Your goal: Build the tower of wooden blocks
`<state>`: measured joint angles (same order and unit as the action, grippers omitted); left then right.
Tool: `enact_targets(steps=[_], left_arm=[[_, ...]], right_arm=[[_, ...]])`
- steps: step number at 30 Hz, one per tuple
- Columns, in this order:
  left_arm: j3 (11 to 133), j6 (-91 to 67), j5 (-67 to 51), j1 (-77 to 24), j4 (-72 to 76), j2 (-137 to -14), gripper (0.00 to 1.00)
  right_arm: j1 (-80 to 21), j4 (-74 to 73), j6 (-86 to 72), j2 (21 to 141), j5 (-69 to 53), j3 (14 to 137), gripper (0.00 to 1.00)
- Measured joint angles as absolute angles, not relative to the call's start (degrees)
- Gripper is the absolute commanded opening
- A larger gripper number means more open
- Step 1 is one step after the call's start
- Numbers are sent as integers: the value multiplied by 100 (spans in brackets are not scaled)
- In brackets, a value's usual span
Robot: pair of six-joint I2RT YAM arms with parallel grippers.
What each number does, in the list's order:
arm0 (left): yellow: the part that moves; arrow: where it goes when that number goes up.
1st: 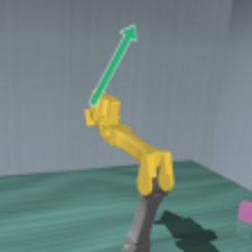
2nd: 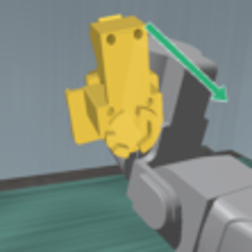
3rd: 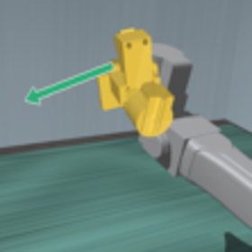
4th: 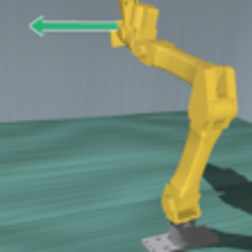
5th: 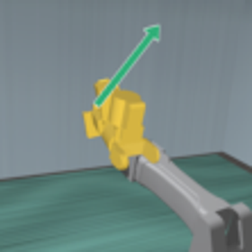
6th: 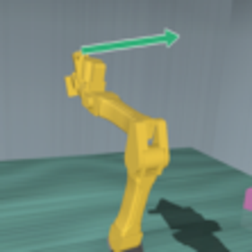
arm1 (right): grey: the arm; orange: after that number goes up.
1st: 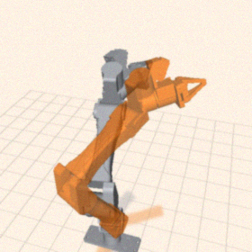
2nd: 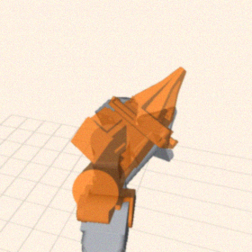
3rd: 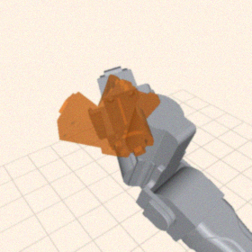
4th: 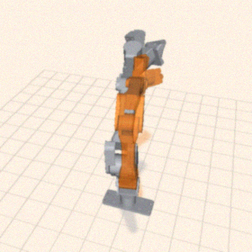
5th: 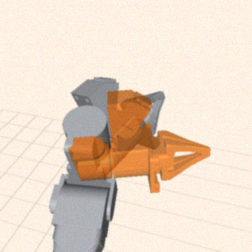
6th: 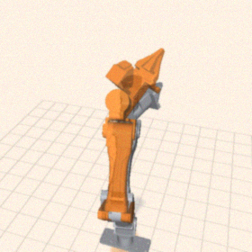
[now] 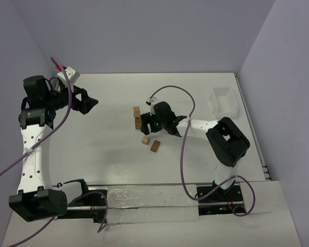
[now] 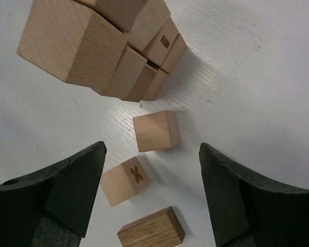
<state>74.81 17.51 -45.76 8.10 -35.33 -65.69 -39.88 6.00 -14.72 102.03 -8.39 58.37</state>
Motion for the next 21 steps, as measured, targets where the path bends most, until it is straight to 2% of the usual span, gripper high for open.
enact_targets(steps=[21], left_arm=[[7481,1824,-4696,870,-3576,-6569,99]], right_arm=[[-4036,598,-1538,10705,-708,6122,67]])
